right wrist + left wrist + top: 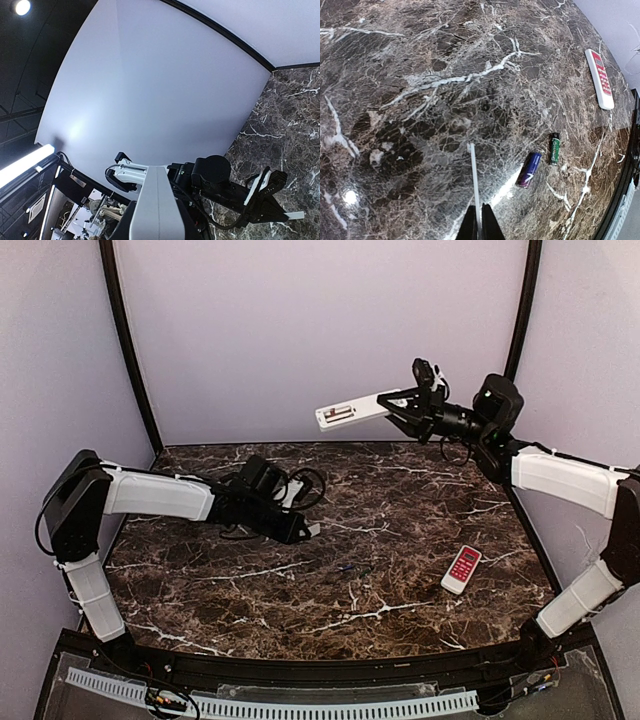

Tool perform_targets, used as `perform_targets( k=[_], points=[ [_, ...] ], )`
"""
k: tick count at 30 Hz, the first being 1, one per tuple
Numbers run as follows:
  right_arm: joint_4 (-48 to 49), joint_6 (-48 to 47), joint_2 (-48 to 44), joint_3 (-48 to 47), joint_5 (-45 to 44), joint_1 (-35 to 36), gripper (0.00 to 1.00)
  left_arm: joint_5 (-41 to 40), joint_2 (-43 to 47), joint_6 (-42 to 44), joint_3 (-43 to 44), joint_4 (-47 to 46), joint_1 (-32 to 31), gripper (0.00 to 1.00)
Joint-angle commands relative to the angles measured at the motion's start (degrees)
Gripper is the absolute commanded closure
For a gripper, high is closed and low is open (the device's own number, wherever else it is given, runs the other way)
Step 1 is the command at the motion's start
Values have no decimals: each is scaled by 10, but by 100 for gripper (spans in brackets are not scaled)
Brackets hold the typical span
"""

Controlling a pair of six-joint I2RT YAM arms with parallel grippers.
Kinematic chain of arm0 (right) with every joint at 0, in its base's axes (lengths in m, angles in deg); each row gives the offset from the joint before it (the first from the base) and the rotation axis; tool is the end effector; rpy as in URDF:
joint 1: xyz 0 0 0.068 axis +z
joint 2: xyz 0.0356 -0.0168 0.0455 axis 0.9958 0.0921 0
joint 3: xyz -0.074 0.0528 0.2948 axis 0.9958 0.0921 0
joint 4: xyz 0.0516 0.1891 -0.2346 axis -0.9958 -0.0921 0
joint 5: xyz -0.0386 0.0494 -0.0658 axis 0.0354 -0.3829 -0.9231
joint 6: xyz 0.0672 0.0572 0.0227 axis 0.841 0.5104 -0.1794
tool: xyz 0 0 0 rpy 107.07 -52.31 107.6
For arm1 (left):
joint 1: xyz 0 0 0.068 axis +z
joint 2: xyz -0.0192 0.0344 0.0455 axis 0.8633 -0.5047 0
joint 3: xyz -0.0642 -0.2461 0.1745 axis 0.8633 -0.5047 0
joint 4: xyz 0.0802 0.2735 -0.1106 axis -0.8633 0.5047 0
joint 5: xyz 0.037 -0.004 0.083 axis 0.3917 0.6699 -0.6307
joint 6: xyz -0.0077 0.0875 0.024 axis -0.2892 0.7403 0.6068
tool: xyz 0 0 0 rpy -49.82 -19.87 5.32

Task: Load the batteries into the remote control
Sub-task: Place the battery cover at the center of the board.

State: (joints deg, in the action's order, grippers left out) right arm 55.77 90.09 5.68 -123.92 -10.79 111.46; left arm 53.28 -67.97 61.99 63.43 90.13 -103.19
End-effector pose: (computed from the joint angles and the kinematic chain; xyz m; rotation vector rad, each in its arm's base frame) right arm 0.3315 0.2384 0.3978 -0.2801 1.7114 1.9519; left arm 0.3247 -0.3368 0.1681 0.7155 2.3426 -0.7912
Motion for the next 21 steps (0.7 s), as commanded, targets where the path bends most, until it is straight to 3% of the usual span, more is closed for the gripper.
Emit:
perform_targets(
  k=[1,9,14,21],
  points=[
    [50,14,-14,-11,18,-5,100,75,3,-37,-33,-54,-1,100],
    [-12,-54,-21,-21,17,-9,100,106,6,-56,-74,-84,0,100],
    [-5,-88,-45,46,18,-28,100,132,8,-78,-96,-114,-1,99],
    [-165,-241,-73,78,-10,-44,100,127,-3,-68,-88,-118,1,97]
  ],
)
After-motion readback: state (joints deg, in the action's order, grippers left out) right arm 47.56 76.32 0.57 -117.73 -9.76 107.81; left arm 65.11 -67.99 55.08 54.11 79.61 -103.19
